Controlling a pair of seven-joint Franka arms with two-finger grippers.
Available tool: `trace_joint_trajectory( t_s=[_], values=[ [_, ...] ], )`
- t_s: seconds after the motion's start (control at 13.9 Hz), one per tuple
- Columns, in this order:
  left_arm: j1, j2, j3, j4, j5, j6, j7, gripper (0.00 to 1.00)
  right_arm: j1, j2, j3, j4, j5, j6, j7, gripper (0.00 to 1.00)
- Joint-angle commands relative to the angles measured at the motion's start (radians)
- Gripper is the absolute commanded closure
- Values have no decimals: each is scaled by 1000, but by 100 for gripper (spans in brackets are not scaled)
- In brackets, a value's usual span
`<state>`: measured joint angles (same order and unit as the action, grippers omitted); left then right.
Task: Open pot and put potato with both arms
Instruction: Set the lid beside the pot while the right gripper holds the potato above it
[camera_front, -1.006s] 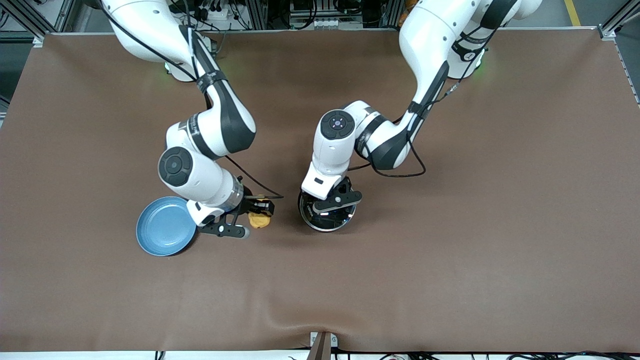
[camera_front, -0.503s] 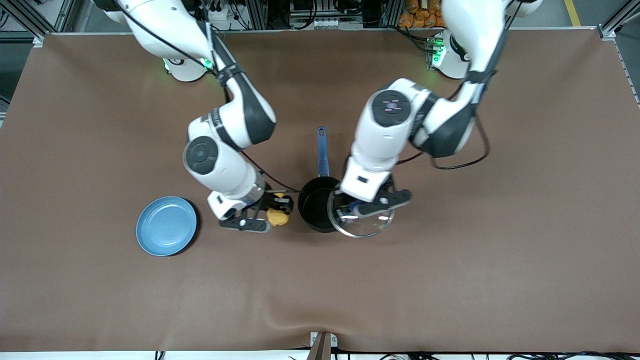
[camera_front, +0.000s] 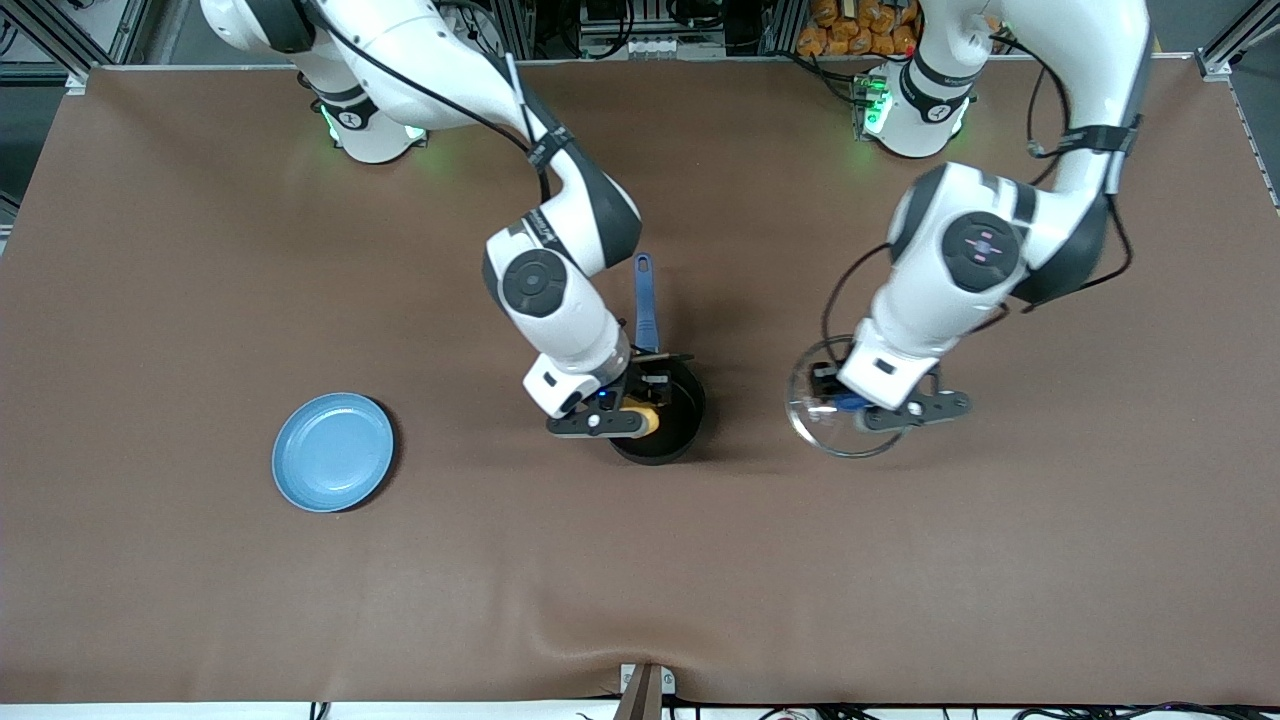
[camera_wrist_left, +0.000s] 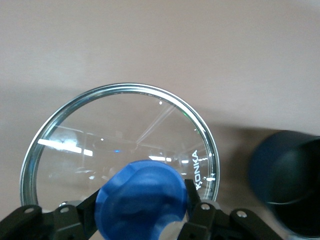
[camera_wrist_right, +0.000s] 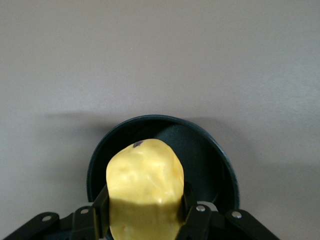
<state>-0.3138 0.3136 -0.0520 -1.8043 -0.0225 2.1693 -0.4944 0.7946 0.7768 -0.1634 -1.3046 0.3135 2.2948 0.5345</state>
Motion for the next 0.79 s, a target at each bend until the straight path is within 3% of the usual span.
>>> trace_joint_trajectory(
  t_s=[0.0, 0.72],
  values=[
    [77, -30, -12, -124, -19, 88, 136, 100, 18, 85, -13, 94, -57, -5, 7, 100],
    [124, 173, -8, -168, -16, 245, 250, 100, 69, 173, -15, 90, -83, 37, 24, 100]
  ],
)
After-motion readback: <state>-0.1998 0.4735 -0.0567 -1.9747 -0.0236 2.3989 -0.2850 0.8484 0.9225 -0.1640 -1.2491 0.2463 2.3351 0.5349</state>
